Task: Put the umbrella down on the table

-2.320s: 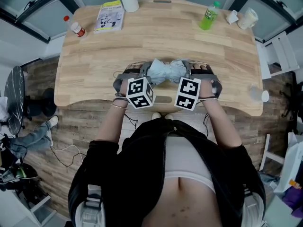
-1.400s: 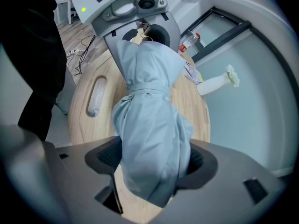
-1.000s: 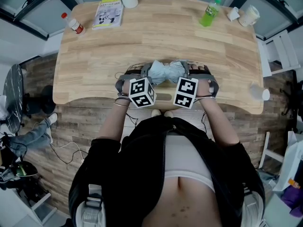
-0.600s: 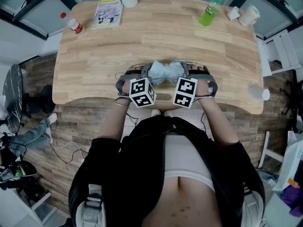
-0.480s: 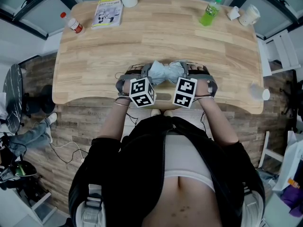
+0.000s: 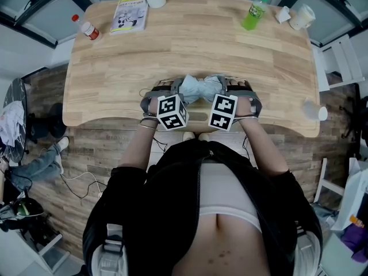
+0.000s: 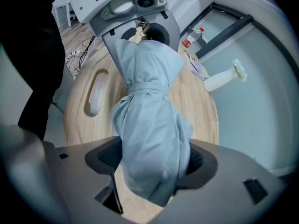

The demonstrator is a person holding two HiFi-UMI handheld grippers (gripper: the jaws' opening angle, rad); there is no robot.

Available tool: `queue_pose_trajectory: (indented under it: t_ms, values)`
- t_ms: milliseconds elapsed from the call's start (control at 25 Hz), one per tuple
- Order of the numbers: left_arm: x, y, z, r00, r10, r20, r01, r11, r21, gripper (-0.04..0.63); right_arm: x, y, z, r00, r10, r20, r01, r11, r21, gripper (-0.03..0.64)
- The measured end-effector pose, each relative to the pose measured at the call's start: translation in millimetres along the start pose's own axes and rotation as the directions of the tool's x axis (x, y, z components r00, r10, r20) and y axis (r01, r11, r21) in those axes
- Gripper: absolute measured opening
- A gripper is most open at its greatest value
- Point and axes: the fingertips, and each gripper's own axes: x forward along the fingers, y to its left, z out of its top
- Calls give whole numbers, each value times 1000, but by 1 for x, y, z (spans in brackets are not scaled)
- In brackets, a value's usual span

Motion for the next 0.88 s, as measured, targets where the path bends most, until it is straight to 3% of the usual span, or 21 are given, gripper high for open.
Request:
queue_pose_trajectory:
  t_ms: [880]
  values:
    - [12,-10,-7,1000,-22,-7,22,1000,-17,253,13,10,-1,1000,26,-7,-25,1000,4,359]
